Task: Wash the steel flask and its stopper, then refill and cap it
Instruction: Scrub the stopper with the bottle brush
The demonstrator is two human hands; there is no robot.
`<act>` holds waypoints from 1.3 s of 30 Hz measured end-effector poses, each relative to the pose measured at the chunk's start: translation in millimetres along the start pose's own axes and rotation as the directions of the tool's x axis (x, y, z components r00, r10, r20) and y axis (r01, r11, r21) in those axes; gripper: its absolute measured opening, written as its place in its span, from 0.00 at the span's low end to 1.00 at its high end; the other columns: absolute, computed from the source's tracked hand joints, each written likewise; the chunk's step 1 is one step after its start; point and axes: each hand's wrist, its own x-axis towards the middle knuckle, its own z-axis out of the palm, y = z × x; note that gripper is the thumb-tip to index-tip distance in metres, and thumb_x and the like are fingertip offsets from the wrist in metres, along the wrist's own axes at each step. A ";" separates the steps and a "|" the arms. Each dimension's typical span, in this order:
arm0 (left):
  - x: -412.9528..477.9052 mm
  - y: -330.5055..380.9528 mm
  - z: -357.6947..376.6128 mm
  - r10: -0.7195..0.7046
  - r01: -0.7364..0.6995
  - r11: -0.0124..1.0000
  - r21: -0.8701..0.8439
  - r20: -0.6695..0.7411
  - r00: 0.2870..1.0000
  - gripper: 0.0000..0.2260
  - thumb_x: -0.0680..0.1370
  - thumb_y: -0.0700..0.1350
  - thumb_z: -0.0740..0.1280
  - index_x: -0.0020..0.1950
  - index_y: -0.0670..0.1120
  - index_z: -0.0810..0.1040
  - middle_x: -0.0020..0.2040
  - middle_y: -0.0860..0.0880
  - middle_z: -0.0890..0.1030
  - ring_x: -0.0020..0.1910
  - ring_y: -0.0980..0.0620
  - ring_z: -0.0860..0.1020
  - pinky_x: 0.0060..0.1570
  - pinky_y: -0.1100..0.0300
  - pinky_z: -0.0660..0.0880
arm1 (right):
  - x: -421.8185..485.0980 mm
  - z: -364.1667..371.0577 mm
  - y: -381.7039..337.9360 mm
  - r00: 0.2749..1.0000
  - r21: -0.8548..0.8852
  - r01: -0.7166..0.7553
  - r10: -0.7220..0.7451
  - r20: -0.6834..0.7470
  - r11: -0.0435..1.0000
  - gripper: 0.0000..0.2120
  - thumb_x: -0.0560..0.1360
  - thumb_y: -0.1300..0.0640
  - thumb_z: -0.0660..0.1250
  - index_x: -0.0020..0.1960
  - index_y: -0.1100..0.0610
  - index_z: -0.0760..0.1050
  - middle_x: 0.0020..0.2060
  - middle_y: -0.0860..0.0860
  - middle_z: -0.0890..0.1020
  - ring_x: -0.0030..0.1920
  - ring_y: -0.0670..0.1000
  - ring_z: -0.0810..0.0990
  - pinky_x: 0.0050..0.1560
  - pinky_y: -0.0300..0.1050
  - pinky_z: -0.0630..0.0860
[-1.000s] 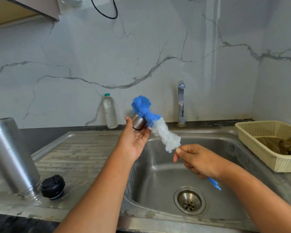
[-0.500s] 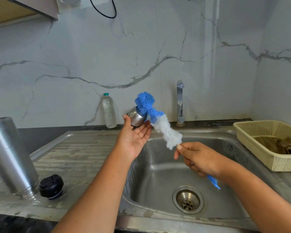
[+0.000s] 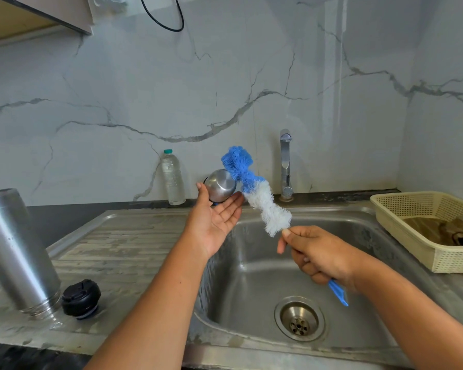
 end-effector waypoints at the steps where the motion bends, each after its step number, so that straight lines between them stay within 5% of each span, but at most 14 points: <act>1: 0.4 -0.7 -0.6 0.006 -0.006 1.000 0.018 -0.005 1.000 0.29 0.82 0.67 0.59 0.68 0.43 0.75 0.57 0.39 0.86 0.56 0.45 0.86 0.61 0.51 0.79 | -0.3 0.4 -0.4 1.000 -0.001 0.004 -0.004 0.004 1.000 0.19 0.86 0.45 0.57 0.52 0.58 0.78 0.28 0.48 0.64 0.27 0.47 0.55 0.25 0.42 0.52; 6: 6.7 -2.9 -5.8 0.042 -0.036 0.998 0.058 -0.106 0.994 0.29 0.81 0.67 0.61 0.68 0.44 0.75 0.53 0.40 0.87 0.51 0.48 0.88 0.53 0.54 0.80 | 0.5 3.0 0.8 1.000 -0.063 0.001 0.000 0.008 0.998 0.19 0.85 0.45 0.57 0.53 0.59 0.78 0.28 0.48 0.64 0.27 0.48 0.55 0.26 0.42 0.52; 12: 9.2 4.2 -12.8 0.040 -0.063 0.994 -0.085 -0.253 0.967 0.26 0.81 0.64 0.62 0.62 0.42 0.75 0.54 0.38 0.84 0.52 0.45 0.85 0.50 0.53 0.82 | 1.0 7.9 0.9 0.998 -0.221 -0.011 0.023 0.052 0.975 0.19 0.86 0.45 0.56 0.52 0.58 0.79 0.26 0.46 0.65 0.25 0.46 0.57 0.26 0.42 0.54; 17: 4.8 -5.5 -3.9 0.002 0.008 0.993 0.122 -0.083 0.997 0.19 0.82 0.63 0.62 0.63 0.50 0.74 0.53 0.39 0.86 0.52 0.46 0.87 0.54 0.52 0.81 | 1.0 6.5 -0.2 0.998 -0.206 0.017 -0.029 -0.054 0.978 0.19 0.86 0.46 0.56 0.51 0.57 0.79 0.26 0.47 0.65 0.25 0.47 0.58 0.25 0.41 0.55; 21: 3.9 -9.8 -0.5 0.088 -0.067 0.934 0.350 -0.044 0.995 0.17 0.83 0.62 0.63 0.64 0.52 0.76 0.59 0.43 0.85 0.57 0.49 0.85 0.60 0.53 0.79 | 7.3 -0.3 3.3 0.969 -0.317 0.047 -0.120 -0.215 0.947 0.18 0.85 0.46 0.57 0.46 0.54 0.80 0.22 0.43 0.65 0.23 0.45 0.62 0.25 0.38 0.61; 23: 6.4 -8.7 -5.3 0.174 -0.118 0.894 0.432 -0.091 0.981 0.15 0.82 0.58 0.67 0.61 0.49 0.79 0.60 0.46 0.85 0.59 0.50 0.84 0.59 0.56 0.79 | 10.1 -2.0 6.6 0.958 -0.392 0.016 -0.126 -0.257 0.920 0.18 0.86 0.46 0.56 0.45 0.51 0.80 0.22 0.43 0.69 0.25 0.45 0.67 0.30 0.40 0.67; 28: 11.6 -10.9 -11.7 0.304 -0.181 0.834 0.521 -0.161 0.939 0.09 0.80 0.53 0.73 0.51 0.47 0.83 0.55 0.47 0.85 0.58 0.51 0.82 0.54 0.59 0.78 | 10.1 -1.2 7.2 0.946 -0.527 -0.093 -0.089 -0.311 0.845 0.16 0.85 0.44 0.54 0.50 0.48 0.78 0.41 0.49 0.81 0.44 0.51 0.81 0.51 0.51 0.78; 39: 12.6 -10.3 -11.5 0.396 -0.271 0.832 0.485 -0.177 0.901 0.14 0.78 0.46 0.76 0.56 0.43 0.74 0.52 0.48 0.81 0.49 0.53 0.82 0.52 0.57 0.80 | 5.5 6.3 5.1 0.895 -0.547 -0.183 -0.092 -0.437 0.817 0.14 0.84 0.54 0.58 0.67 0.49 0.76 0.43 0.49 0.80 0.40 0.50 0.81 0.37 0.44 0.78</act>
